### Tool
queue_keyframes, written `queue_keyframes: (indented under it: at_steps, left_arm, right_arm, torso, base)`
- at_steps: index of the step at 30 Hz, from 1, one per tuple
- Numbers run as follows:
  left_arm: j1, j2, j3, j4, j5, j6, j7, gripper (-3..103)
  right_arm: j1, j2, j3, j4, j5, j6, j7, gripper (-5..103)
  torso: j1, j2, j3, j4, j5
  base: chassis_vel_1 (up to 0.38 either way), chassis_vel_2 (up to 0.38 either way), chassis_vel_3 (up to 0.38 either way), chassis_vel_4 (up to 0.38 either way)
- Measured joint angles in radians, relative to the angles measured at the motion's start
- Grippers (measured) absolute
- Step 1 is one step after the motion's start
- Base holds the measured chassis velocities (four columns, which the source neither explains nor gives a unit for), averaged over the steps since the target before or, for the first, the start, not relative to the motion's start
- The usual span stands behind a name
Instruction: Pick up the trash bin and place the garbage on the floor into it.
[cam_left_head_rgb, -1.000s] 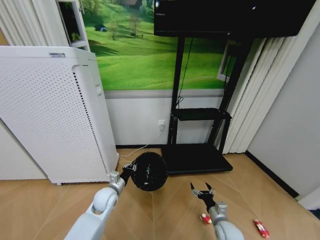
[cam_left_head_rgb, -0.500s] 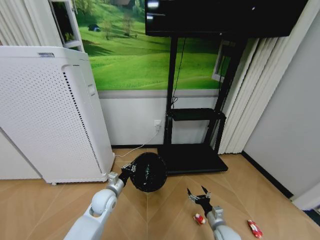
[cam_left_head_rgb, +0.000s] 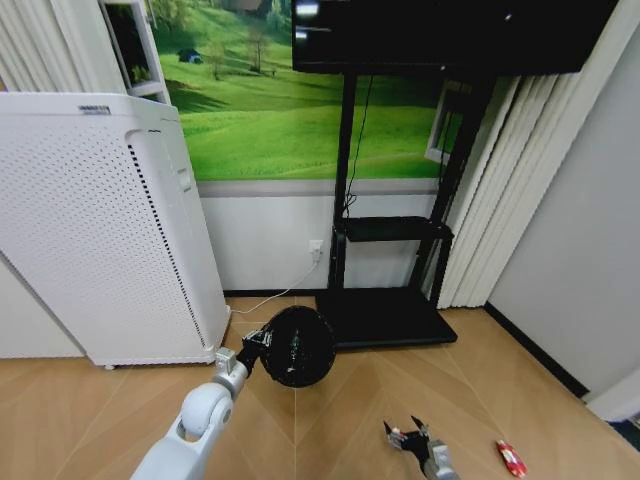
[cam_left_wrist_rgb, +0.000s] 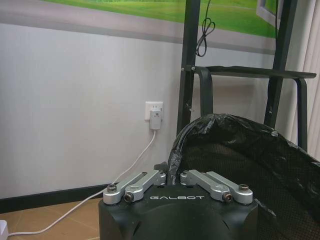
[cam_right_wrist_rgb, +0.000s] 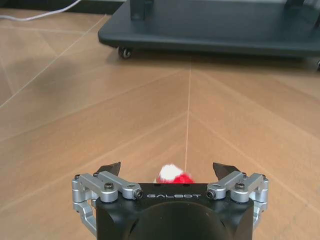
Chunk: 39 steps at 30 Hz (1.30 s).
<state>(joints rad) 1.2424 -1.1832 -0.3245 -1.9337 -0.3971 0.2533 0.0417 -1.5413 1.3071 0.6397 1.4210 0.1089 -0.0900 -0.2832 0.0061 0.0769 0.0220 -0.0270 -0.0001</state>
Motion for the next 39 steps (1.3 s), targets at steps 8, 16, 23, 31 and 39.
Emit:
queue_keyframes:
  at_steps: [8, 16, 23, 31, 39]
  left_arm:
    - [0.055, -0.014, -0.040, -0.030, 0.015, -0.010, 0.014, 7]
    - [0.125, 0.002, -0.099, -0.089, 0.007, -0.013, 0.024, 7]
    - [0.129, 0.001, -0.115, -0.096, -0.001, -0.012, 0.032, 7]
    - [0.144, 0.002, -0.115, -0.113, -0.001, -0.012, 0.032, 7]
    - [0.150, 0.009, -0.123, -0.124, -0.008, -0.011, 0.032, 7]
  right_arm:
    - [-0.003, 0.002, -0.002, -0.010, -0.012, 0.000, -0.014, 100]
    - [0.067, 0.024, -0.014, -0.064, -0.076, -0.016, -0.012, 100]
    - [0.082, 0.027, -0.012, -0.099, -0.097, -0.024, -0.010, 100]
    - [0.079, 0.035, -0.001, -0.121, -0.107, -0.018, -0.006, 96]
    - [0.074, 0.044, 0.004, -0.125, -0.111, -0.001, 0.002, 70]
  torso:
    - [0.000, 0.000, 0.000, 0.0003, -0.0001]
    - [0.000, 0.000, 0.000, 0.0004, 0.0001]
    - [0.000, 0.000, 0.000, 0.0002, 0.0001]
    - [0.000, 0.000, 0.000, 0.0003, 0.0000]
    - [0.000, 0.000, 0.000, 0.0003, 0.0000]
  base:
    - [0.000, 0.000, 0.000, 0.000]
    - [0.000, 0.000, 0.000, 0.000]
    - [0.000, 0.000, 0.000, 0.000]
    - [0.000, 0.000, 0.000, 0.000]
    - [0.000, 0.000, 0.000, 0.000]
